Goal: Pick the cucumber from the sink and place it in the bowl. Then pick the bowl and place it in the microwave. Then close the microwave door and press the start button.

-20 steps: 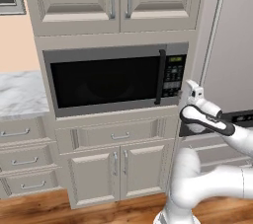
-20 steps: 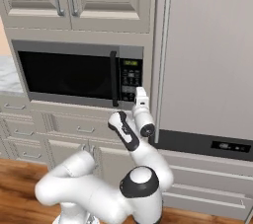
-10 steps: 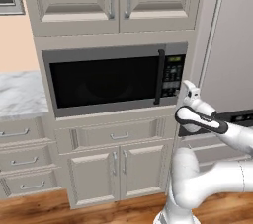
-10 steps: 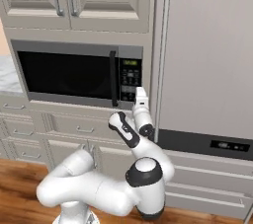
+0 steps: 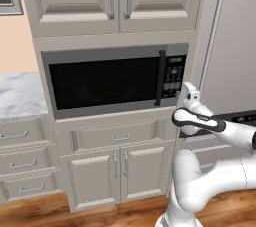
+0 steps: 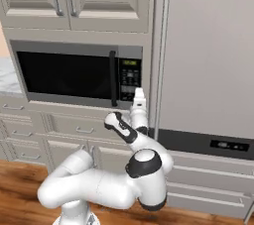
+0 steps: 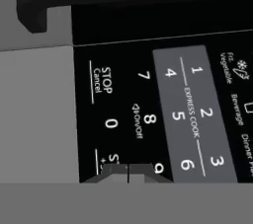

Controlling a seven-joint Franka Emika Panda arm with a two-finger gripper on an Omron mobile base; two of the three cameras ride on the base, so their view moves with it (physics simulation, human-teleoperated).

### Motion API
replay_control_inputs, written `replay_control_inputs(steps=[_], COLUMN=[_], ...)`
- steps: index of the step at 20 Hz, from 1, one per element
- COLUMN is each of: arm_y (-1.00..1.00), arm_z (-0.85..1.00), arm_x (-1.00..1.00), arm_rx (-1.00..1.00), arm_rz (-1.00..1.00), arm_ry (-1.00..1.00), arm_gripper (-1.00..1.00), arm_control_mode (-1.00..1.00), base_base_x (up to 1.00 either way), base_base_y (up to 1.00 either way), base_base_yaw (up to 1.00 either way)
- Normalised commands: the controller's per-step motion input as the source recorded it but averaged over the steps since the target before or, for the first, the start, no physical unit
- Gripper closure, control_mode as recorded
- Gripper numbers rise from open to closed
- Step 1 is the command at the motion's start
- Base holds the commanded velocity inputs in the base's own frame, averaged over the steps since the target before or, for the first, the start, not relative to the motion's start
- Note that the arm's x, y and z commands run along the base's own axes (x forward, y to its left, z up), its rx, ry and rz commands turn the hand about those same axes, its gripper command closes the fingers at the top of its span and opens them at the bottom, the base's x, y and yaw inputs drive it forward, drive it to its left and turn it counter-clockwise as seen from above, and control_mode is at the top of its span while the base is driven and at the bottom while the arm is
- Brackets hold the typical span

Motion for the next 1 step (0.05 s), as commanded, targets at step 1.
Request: replay_control_inputs(steps=[1], arm_y=[0.0], arm_z=[-0.21], arm_x=[0.06], arm_rx=[0.05], arm_rz=[0.0], arm_ry=[0.02], arm_gripper=[1.0], arm_control_mode=[-1.0], base_base_x=[0.0], base_base_y=[0.0], base_base_yaw=[0.0])
